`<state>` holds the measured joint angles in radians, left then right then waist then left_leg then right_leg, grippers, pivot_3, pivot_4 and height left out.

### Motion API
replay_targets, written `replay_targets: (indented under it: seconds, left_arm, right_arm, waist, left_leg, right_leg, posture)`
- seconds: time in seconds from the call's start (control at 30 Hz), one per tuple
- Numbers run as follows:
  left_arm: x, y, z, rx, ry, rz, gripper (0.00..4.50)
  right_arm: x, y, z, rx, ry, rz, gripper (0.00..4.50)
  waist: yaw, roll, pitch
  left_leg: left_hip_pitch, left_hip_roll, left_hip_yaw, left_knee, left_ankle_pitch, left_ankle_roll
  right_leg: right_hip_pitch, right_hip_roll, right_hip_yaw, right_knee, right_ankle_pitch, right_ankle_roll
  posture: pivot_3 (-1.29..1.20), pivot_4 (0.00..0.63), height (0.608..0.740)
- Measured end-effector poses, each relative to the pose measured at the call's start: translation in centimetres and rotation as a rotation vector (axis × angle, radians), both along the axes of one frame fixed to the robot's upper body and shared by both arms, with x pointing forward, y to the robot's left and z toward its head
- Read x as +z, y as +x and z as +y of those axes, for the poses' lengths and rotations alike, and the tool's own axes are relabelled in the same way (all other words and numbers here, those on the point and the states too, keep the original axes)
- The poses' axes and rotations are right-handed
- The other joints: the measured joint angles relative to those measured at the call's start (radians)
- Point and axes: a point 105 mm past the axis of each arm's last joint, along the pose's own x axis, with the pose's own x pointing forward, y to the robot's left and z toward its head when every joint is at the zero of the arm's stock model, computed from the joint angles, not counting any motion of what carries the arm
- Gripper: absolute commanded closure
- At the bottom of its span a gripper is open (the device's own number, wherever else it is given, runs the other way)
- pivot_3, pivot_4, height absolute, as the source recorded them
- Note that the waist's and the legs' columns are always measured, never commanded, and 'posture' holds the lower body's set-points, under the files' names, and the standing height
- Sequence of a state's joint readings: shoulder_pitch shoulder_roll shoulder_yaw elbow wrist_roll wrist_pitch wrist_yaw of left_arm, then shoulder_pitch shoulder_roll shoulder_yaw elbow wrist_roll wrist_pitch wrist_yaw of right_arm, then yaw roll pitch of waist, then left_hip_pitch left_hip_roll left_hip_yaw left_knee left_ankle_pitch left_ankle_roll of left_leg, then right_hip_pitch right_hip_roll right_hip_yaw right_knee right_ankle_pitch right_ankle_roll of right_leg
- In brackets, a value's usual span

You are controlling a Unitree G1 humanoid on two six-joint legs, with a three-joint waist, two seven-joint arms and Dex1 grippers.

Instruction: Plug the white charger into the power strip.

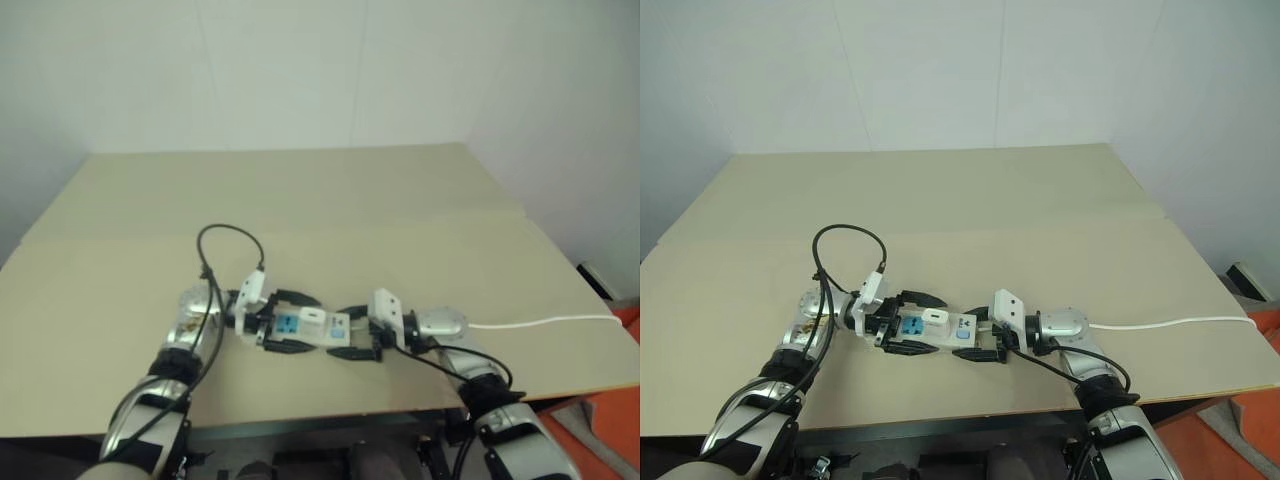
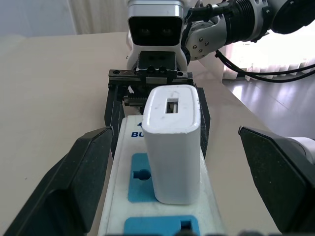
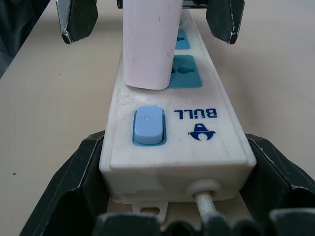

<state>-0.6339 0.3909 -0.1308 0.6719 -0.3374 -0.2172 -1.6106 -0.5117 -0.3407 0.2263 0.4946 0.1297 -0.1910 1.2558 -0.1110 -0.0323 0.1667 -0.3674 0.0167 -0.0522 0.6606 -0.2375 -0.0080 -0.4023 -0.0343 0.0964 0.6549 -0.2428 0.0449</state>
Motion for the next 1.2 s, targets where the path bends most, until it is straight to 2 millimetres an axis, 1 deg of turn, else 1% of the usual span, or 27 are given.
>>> replay_targets:
  seconds: [0.13, 0.23, 0.37, 0.43, 0.47, 0.5, 0.6, 0.7, 0.8, 0.83, 0.93, 1.0, 1.07, 1.13, 1.2]
  left_arm:
    - [0.2, -0.2, 1.1, 0.019, 0.008, 0.019, 0.04]
    - [1.1, -0.5, 3.2, 0.038, 0.056, 0.054, 0.04]
    - [2.9, -0.4, 6.3, 0.091, 0.137, 0.007, 0.04]
    - [3.5, -0.3, 7.5, 0.127, 0.159, -0.024, 0.00]
    - [3.8, -0.2, 7.8, 0.137, 0.164, -0.043, 0.00]
    - [4.1, -0.2, 8.1, 0.148, 0.159, -0.061, 0.00]
    - [4.6, -0.4, 8.7, 0.183, 0.145, -0.087, 0.00]
    - [4.2, -1.1, 9.6, 0.239, 0.124, -0.067, 0.00]
    - [4.3, -1.7, 9.7, 0.286, 0.082, -0.056, 0.00]
    - [4.5, -2.0, 9.6, 0.301, 0.072, -0.065, 0.00]
    - [5.1, -3.1, 9.5, 0.354, 0.040, -0.091, 0.00]
    - [5.1, -4.1, 10.0, 0.419, 0.026, -0.095, 0.00]
    - [4.9, -5.0, 10.5, 0.476, 0.013, -0.085, 0.00]
    - [4.5, -6.4, 11.1, 0.535, 0.019, -0.068, 0.00]
    - [4.2, -7.5, 11.7, 0.580, 0.035, -0.067, 0.00]
  right_arm:
    - [0.1, 0.0, 0.1, 0.004, 0.000, -0.001, 1.07]
    - [0.1, 0.0, 0.2, 0.010, -0.002, -0.007, 1.07]
    - [0.2, 0.0, 0.1, 0.007, -0.008, 0.000, 1.07]
    - [0.3, 0.0, 0.1, -0.001, -0.002, 0.040, 0.36]
    - [0.3, 0.1, 0.0, -0.006, -0.005, 0.058, 0.12]
    - [0.4, 0.0, 0.0, -0.005, -0.005, 0.073, 0.05]
    - [0.6, -0.2, -0.3, 0.005, -0.016, 0.080, 0.05]
    - [1.0, -0.4, -1.0, 0.001, -0.027, 0.062, 0.05]
    - [1.9, -0.5, -1.4, 0.000, -0.029, 0.031, 0.05]
    - [2.4, -0.6, -1.6, 0.003, -0.032, 0.014, 0.05]
    - [3.4, -1.0, -2.7, -0.005, -0.020, 0.002, 0.05]
    - [3.9, -1.2, -3.5, -0.013, -0.023, -0.014, 0.05]
    - [4.5, -1.0, -4.7, -0.047, -0.037, -0.051, 0.05]
    - [5.4, -0.6, -6.3, -0.078, -0.064, -0.114, 0.05]
    - [6.2, -0.2, -8.5, -0.105, -0.100, -0.144, 0.05]
  waist:
    - [-0.002, 0.000, 0.000]
    - [-0.006, 0.000, 0.001]
    - [-0.006, 0.000, 0.001]
    - [-0.003, 0.001, 0.001]
    - [-0.002, 0.001, 0.001]
    - [0.001, 0.001, 0.002]
    - [0.009, 0.001, 0.004]
    - [0.017, 0.002, 0.006]
    - [0.025, 0.001, 0.006]
    - [0.029, 0.001, 0.006]
    - [0.041, 0.002, 0.006]
    - [0.040, 0.002, 0.006]
    - [0.043, 0.001, 0.007]
    - [0.043, 0.002, 0.007]
    - [0.046, 0.001, 0.008]
  left_leg:
    - [0.000, 0.000, 0.000, 0.000, 0.000, 0.000]
    - [-0.001, 0.001, -0.001, 0.000, 0.000, 0.000]
    - [-0.001, 0.001, 0.000, -0.001, 0.000, 0.000]
    - [-0.002, 0.001, 0.000, -0.001, 0.000, 0.000]
    - [-0.002, 0.001, 0.000, -0.001, 0.000, 0.000]
    - [-0.002, 0.001, 0.000, 0.000, 0.000, 0.000]
    - [-0.003, 0.000, 0.000, 0.000, 0.000, 0.000]
    - [-0.007, 0.000, 0.000, 0.000, 0.000, 0.000]
    - [-0.016, -0.001, 0.000, 0.001, 0.000, 0.000]
    - [-0.019, -0.002, 0.000, 0.001, 0.000, 0.000]
    - [-0.020, -0.001, 0.000, 0.001, 0.000, 0.000]
    - [-0.020, -0.002, 0.001, 0.001, 0.000, 0.000]
    - [-0.020, -0.002, 0.001, 0.001, 0.000, 0.000]
    - [-0.019, -0.002, 0.002, 0.001, 0.000, 0.000]
    - [-0.019, -0.002, 0.002, 0.001, 0.000, 0.000]
  right_leg:
    - [-0.001, 0.000, 0.000, 0.000, 0.000, 0.000]
    - [-0.002, 0.000, 0.000, 0.000, 0.000, 0.000]
    - [-0.002, 0.000, 0.000, 0.000, 0.000, 0.000]
    - [-0.002, 0.000, 0.000, 0.000, 0.000, 0.000]
    - [-0.003, 0.000, -0.001, 0.000, 0.000, -0.001]
    - [-0.003, 0.000, -0.001, 0.000, 0.000, -0.001]
    - [-0.004, -0.001, -0.001, -0.001, 0.000, -0.001]
    - [-0.008, -0.002, -0.001, 0.000, 0.000, -0.001]
    - [-0.017, -0.004, -0.001, 0.001, 0.001, -0.003]
    - [-0.020, -0.004, -0.001, 0.002, 0.004, -0.007]
    - [-0.021, -0.005, -0.001, 0.001, 0.004, -0.008]
    - [-0.021, -0.006, -0.001, 0.000, 0.004, -0.008]
    - [-0.020, -0.008, -0.001, 0.000, 0.004, -0.008]
    - [-0.019, -0.008, -0.001, -0.001, 0.004, -0.007]
    - [-0.018, -0.008, -0.002, -0.003, 0.003, -0.006]
  posture:
    - [0.00, 0.150, 0.740]
    - [0.00, 0.150, 0.740]
    - [0.00, 0.150, 0.740]
    - [0.00, 0.150, 0.740]
    - [0.00, 0.150, 0.740]
    - [0.00, 0.150, 0.740]
    - [0.00, 0.150, 0.740]
    - [0.00, 0.150, 0.740]
    - [0.00, 0.150, 0.740]
    - [0.00, 0.150, 0.740]
    - [0.00, 0.150, 0.740]
    - [0.00, 0.150, 0.740]
    - [0.00, 0.150, 0.740]
    - [0.00, 0.150, 0.740]
    - [0.00, 0.150, 0.740]
